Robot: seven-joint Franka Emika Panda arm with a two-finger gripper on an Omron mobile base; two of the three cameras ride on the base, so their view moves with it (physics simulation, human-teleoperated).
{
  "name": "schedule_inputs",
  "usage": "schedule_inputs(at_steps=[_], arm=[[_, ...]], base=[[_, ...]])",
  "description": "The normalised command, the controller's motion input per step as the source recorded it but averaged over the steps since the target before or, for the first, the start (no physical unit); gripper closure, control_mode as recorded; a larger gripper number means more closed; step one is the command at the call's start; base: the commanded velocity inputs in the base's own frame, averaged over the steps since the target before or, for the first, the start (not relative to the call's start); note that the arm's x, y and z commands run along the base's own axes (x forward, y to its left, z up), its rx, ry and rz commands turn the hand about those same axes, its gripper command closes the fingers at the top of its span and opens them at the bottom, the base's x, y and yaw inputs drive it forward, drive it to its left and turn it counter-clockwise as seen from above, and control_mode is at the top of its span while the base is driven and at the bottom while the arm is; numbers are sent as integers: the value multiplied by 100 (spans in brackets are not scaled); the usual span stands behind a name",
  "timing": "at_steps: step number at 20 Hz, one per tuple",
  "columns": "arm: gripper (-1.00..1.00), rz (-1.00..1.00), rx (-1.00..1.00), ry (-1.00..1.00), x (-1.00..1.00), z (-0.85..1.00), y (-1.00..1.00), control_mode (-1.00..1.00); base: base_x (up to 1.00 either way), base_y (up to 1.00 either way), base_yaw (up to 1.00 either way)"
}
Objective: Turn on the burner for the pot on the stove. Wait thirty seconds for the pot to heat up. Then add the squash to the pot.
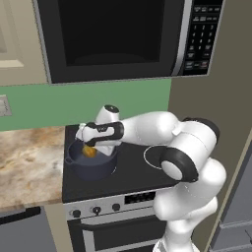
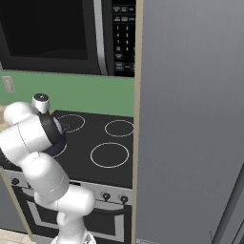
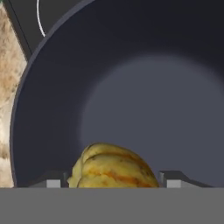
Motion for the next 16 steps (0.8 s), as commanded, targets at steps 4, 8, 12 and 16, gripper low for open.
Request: schedule_inputs(at_steps=[4,8,12,16], arm=[[100,5,0,0,11,-16,-8,-100],[100,5,0,0,7,-8,-7,-100],[100,4,0,0,4,-3,-2,-100],[100,3,0,0,2,-7,0,-100]], base=[[0,0,0],[0,0,0],[0,0,0],[0,0,0]])
